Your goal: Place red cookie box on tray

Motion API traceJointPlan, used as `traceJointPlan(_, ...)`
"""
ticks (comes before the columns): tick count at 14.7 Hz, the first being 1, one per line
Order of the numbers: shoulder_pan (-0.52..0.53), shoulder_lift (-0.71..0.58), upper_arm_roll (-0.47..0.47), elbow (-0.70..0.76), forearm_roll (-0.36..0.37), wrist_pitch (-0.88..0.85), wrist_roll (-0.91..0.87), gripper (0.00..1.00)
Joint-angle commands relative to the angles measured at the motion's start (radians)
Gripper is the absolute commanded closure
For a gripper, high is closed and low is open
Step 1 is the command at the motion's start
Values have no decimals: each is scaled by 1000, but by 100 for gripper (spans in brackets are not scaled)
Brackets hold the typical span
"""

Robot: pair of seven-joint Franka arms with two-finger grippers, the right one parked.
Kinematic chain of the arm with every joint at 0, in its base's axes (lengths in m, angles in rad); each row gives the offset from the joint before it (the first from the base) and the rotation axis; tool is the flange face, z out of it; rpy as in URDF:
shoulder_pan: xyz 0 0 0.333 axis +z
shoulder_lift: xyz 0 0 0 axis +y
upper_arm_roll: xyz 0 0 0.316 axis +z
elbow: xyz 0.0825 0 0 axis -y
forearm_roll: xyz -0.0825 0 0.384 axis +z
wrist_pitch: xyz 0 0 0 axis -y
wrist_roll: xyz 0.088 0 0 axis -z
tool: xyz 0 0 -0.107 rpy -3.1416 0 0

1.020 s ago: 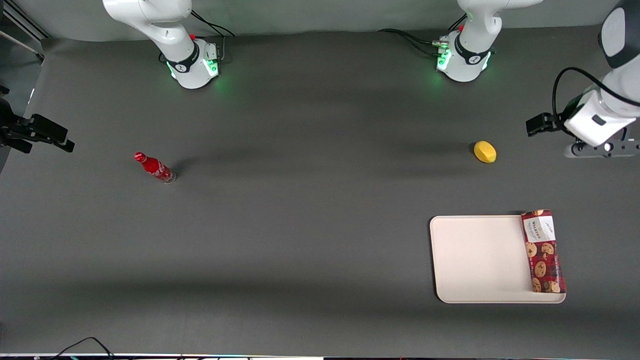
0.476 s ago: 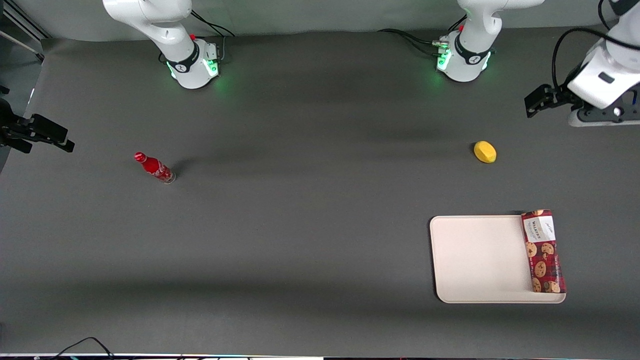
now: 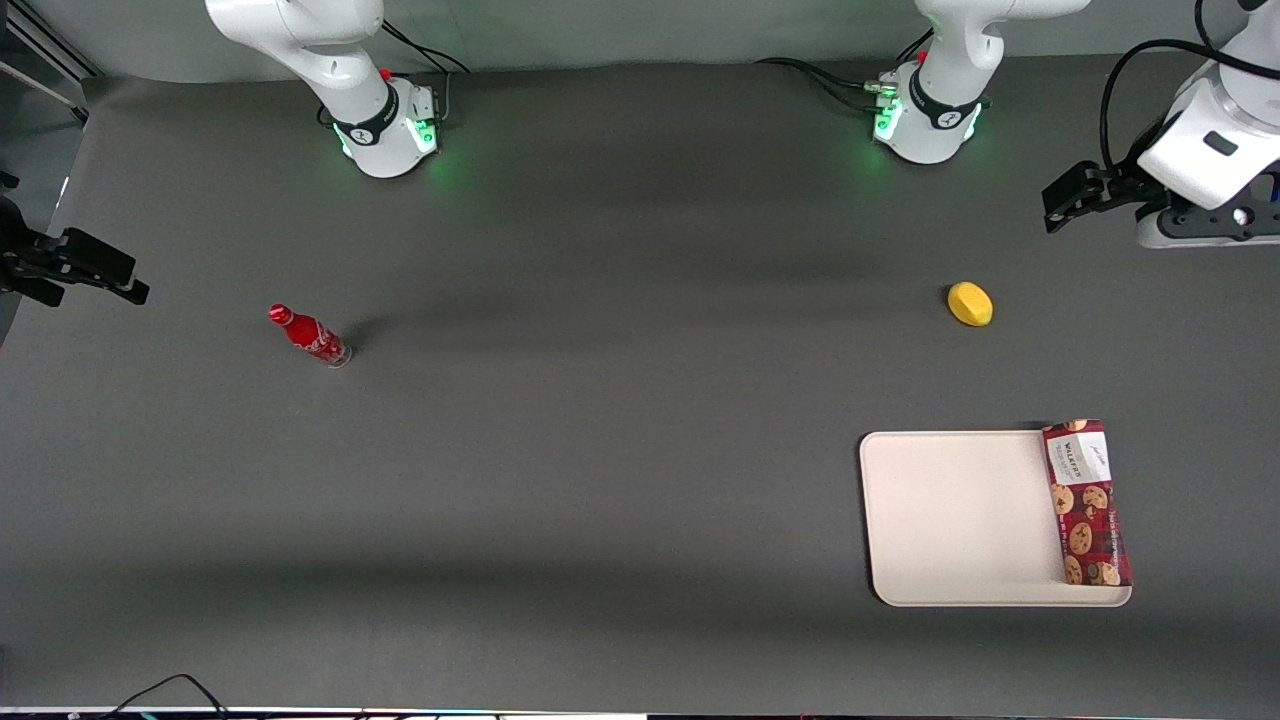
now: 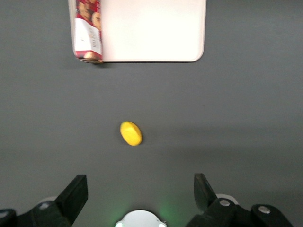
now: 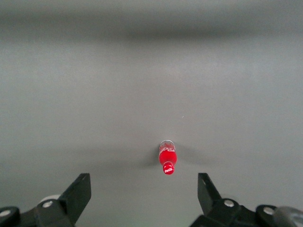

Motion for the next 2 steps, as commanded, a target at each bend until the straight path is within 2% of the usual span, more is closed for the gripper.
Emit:
traceJointPlan(1, -17, 55, 16, 62, -33, -38, -20, 0)
traceJointPlan(2, -16, 69, 16, 70, -33, -35, -14, 0)
